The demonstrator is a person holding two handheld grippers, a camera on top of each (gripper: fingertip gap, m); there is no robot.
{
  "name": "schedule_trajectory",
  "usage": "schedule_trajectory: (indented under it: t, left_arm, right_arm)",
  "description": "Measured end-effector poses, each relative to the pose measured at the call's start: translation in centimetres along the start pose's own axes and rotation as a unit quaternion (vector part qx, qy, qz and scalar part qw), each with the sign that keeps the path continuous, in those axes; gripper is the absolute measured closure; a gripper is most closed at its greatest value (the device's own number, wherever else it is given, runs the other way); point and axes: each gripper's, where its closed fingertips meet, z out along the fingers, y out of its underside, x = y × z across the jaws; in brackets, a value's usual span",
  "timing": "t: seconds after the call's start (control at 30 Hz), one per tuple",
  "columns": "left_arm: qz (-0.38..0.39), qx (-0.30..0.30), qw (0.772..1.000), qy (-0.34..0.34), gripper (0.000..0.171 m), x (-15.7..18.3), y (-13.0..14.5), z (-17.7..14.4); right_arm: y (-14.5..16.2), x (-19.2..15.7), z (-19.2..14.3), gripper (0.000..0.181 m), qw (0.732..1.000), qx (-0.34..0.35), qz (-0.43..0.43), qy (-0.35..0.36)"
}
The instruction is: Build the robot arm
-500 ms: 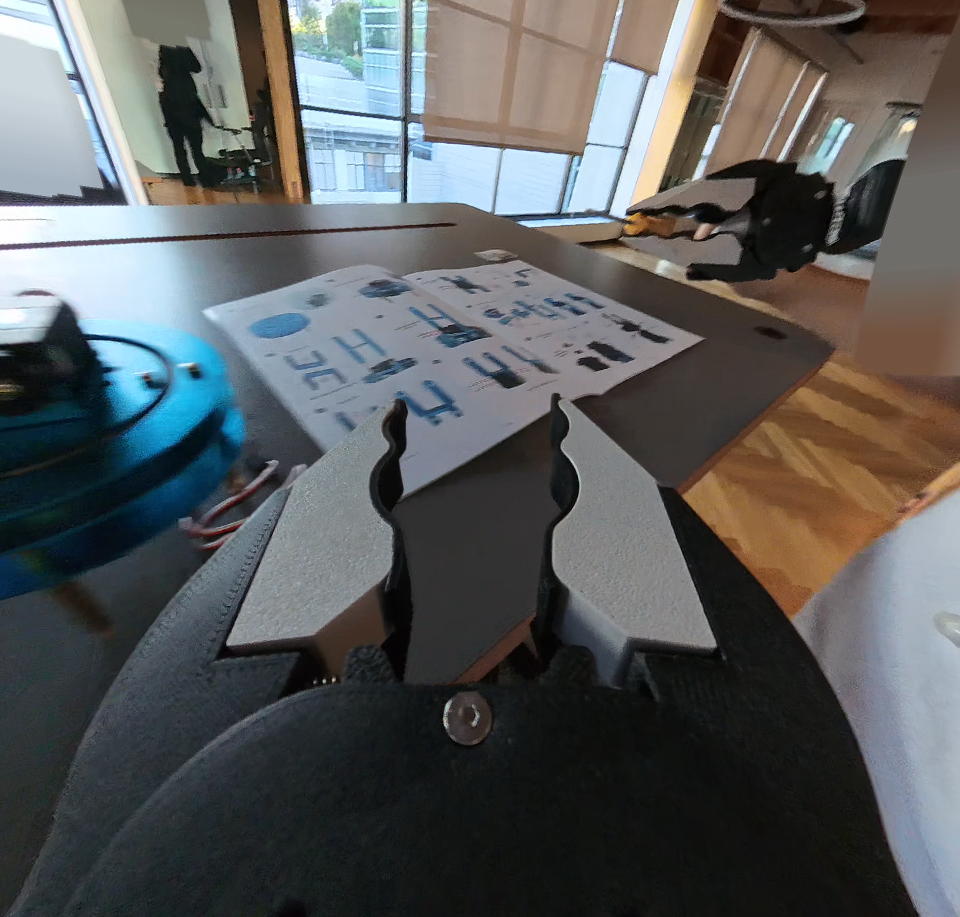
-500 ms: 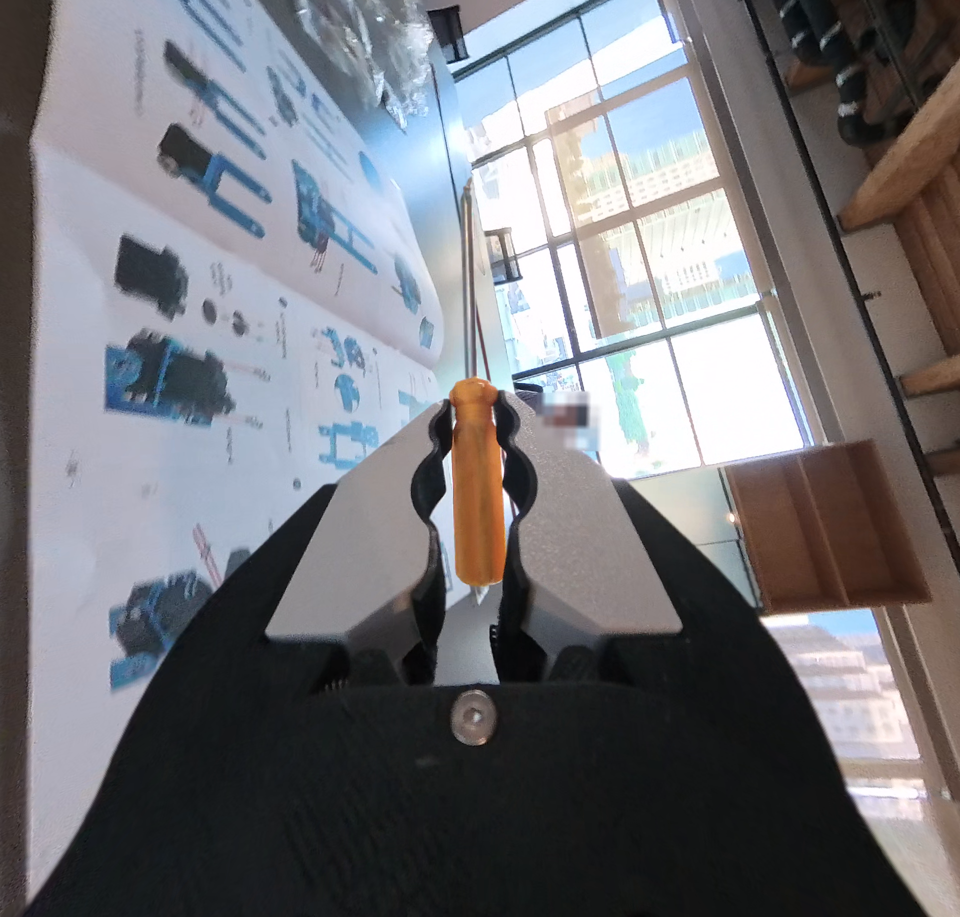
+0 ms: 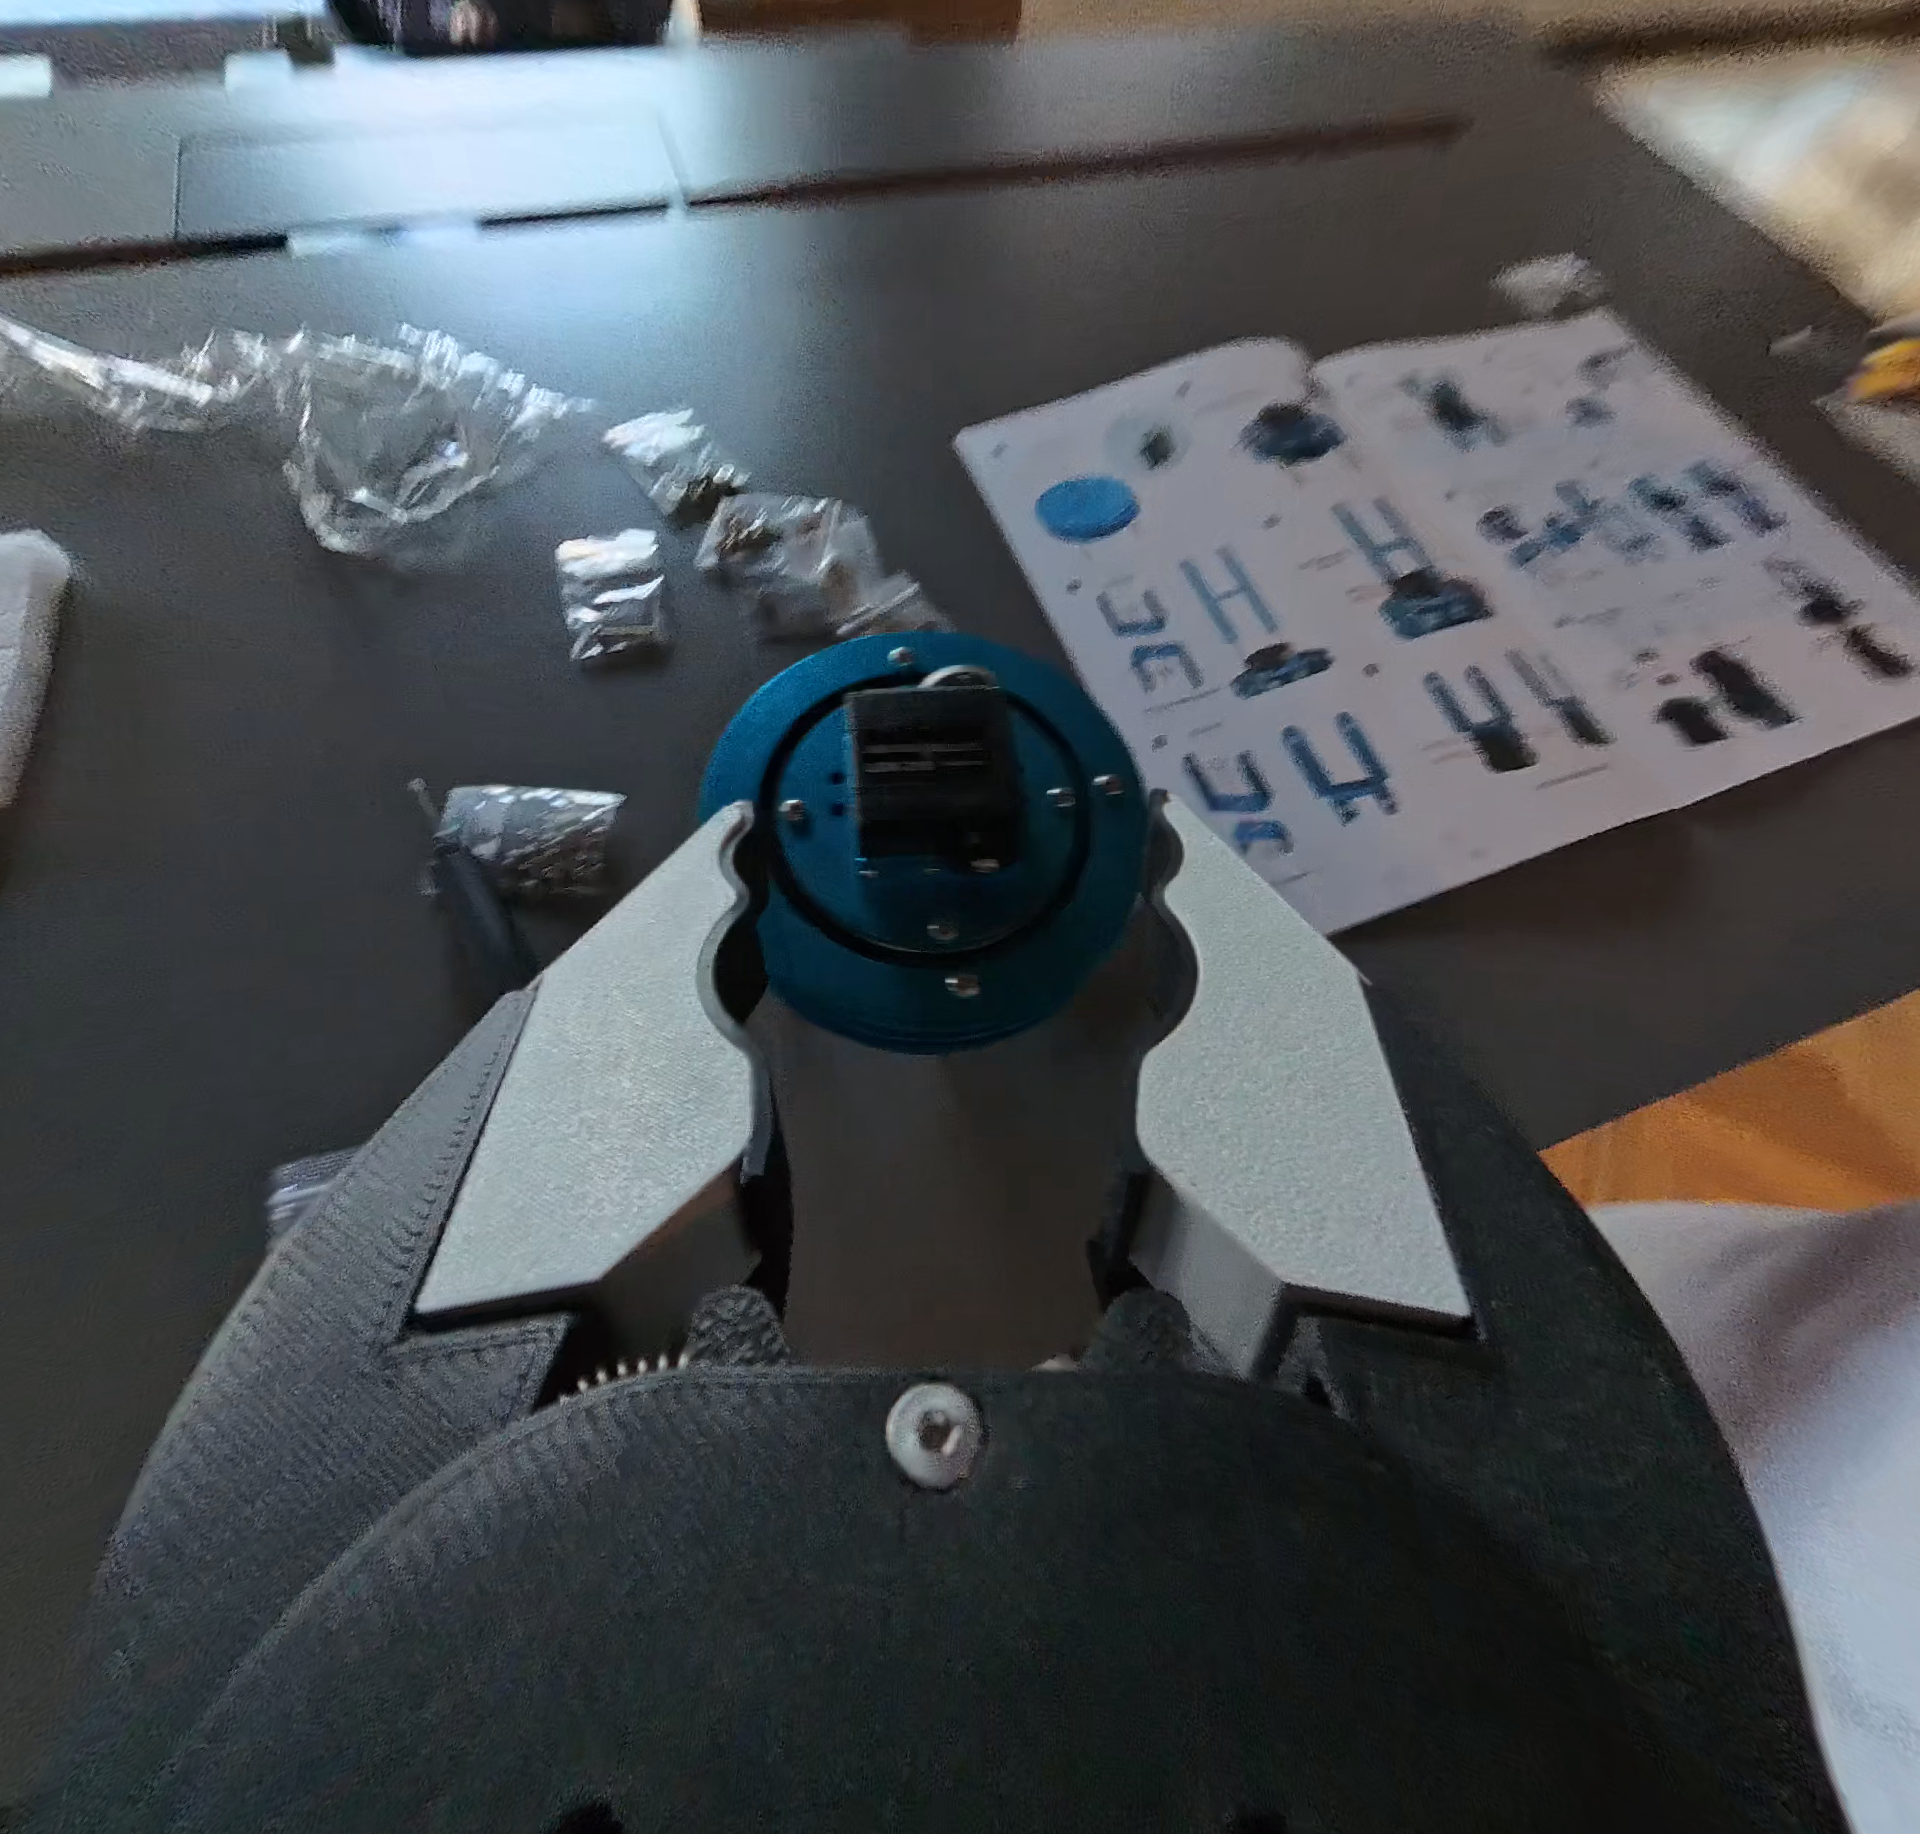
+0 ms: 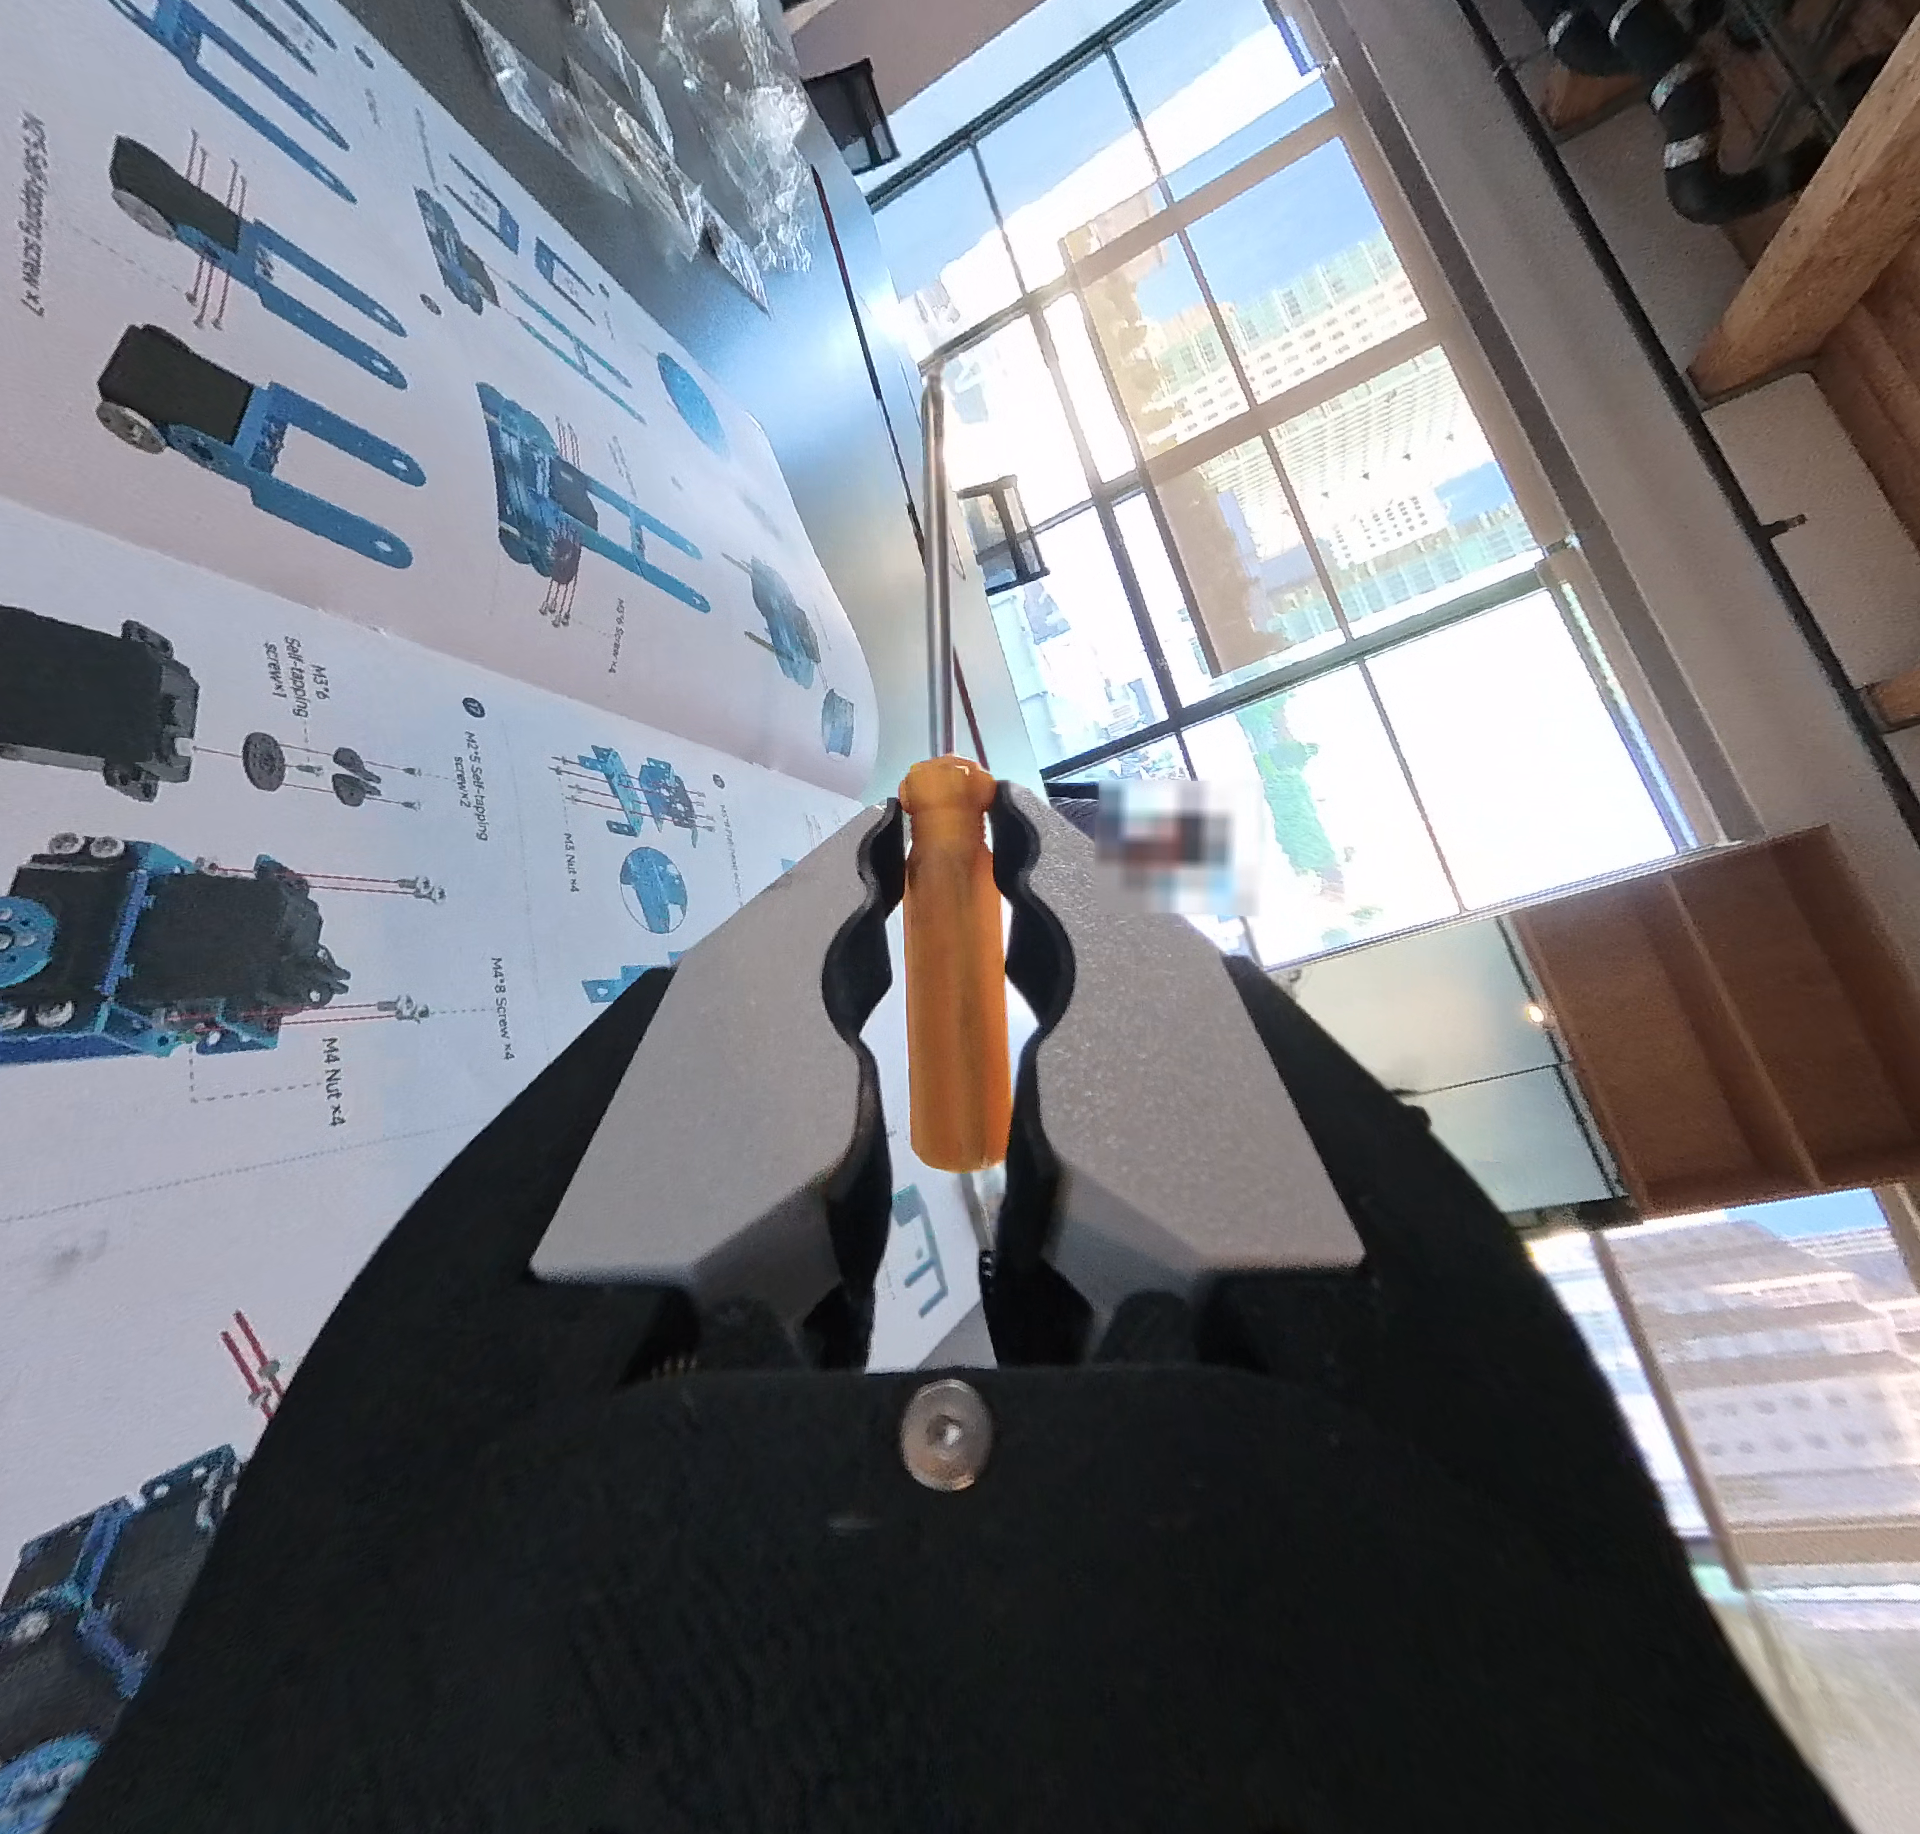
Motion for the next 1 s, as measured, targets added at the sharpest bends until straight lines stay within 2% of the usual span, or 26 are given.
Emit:
schedule_trajectory:
  t: [0.07,0.1,0.2,0.23,0.3,0.37,0.4,0.47,0.53,0.57,0.6,0.67,0.73,0.87,0.97,1.0]
  left_arm:
    - [0.001,-0.077,0.997,0.000,0.105,-0.5,0.6,1.2]
    - [-0.014,-0.107,0.994,0.013,0.100,-0.2,1.0,1.7]
    - [-0.045,-0.129,0.989,0.051,0.068,1.5,1.7,2.5]
    - [-0.027,-0.128,0.991,0.035,0.057,1.6,2.3,2.6]
    - [0.048,-0.110,0.992,-0.046,0.052,0.9,3.7,2.5]
    - [0.084,-0.060,0.987,-0.120,0.054,0.3,4.7,1.9]
    - [0.059,-0.024,0.989,-0.132,0.057,0.4,5.0,1.4]
    - [-0.044,0.069,0.989,-0.121,0.058,0.3,4.8,-0.4]
    - [-0.147,0.184,0.968,-0.086,0.074,0.2,4.4,-2.7]
    - [-0.162,0.231,0.956,-0.076,0.087,0.4,4.3,-3.4]
    - [-0.142,0.251,0.952,-0.099,0.087,0.2,4.5,-3.5]
    - [-0.046,0.201,0.961,-0.186,0.070,-0.7,5.7,-2.0]
    - [-0.004,0.149,0.970,-0.190,0.061,-0.4,6.2,0.2]
    - [0.006,0.083,0.982,-0.170,0.064,-0.7,7.4,2.3]
    - [-0.007,0.056,0.987,-0.150,0.074,-0.6,8.7,3.4]
    - [-0.001,0.051,0.986,-0.156,0.083,-0.9,9.0,3.6]
  right_arm:
    - [0.1,0.2,-0.3,0.166,1.000,0.006,0.015,-0.004]
    - [0.0,0.3,-0.5,0.166,1.000,0.009,0.019,-0.004]
    - [-0.2,0.4,-0.8,0.166,1.000,0.015,0.021,-0.004]
    - [-0.2,0.3,-0.8,0.166,1.000,0.012,0.018,-0.004]
    - [-0.1,0.0,-0.7,0.166,1.000,0.005,0.012,-0.009]
    - [0.0,-0.1,-0.5,0.166,1.000,-0.003,0.009,-0.008]
    - [0.1,-0.1,-0.4,0.166,1.000,-0.008,0.009,-0.008]
    - [0.5,-0.1,-0.2,0.166,1.000,-0.018,0.009,-0.005]
    - [0.6,-0.1,0.0,0.166,1.000,-0.024,0.015,-0.005]
    - [0.6,0.0,0.1,0.166,1.000,-0.025,0.014,-0.004]
    - [0.6,0.1,0.1,0.166,1.000,-0.025,0.012,-0.001]
    - [0.7,0.3,0.1,0.166,1.000,-0.024,0.011,0.002]
    - [0.8,0.3,0.1,0.166,1.000,-0.023,0.021,-0.001]
    - [1.2,0.5,0.0,0.166,0.999,-0.026,0.024,0.000]
    - [1.0,0.8,-0.1,0.166,0.999,-0.022,0.028,0.004]
    - [0.9,0.9,-0.1,0.166,0.999,-0.021,0.027,0.005]
